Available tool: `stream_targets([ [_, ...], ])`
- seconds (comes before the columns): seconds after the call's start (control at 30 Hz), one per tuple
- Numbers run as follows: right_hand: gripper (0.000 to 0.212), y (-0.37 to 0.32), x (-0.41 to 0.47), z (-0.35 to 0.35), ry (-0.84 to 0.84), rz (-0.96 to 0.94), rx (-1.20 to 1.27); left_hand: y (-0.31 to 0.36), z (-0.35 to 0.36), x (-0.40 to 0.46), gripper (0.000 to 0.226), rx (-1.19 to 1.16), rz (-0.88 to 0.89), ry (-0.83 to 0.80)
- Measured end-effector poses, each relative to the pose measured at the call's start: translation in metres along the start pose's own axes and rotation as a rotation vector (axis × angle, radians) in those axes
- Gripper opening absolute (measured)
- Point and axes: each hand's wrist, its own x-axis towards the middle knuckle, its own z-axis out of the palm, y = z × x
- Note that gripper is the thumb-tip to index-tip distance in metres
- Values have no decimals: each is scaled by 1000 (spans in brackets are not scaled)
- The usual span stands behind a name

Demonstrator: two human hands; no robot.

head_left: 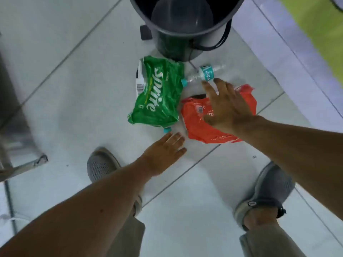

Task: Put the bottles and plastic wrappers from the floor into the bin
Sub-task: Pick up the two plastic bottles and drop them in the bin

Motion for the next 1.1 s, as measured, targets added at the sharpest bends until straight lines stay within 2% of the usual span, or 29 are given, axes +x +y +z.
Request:
stream_targets([
  [0.13,101,4,22,9,79,-6,-47,-13,11,3,40,41,19,7],
  [0.33,102,0,32,6,71,-4,-72,-12,-7,-20,56,-48,-23,66],
  [0.47,103,-8,27,0,44,-6,-75,-31,-44,-23,60,-208,-151,197],
  [0.6,98,-8,39,-2,57,-59,-122,-74,-75,-7,55,-254,-349,331],
  [0.8,102,-5,73,5,40,-102,-204,-118,-69,17,59,-146,-470,280],
  [1.1,69,4,85,27,104,-175,-304,-118,-53,32,62,-90,-434,277],
])
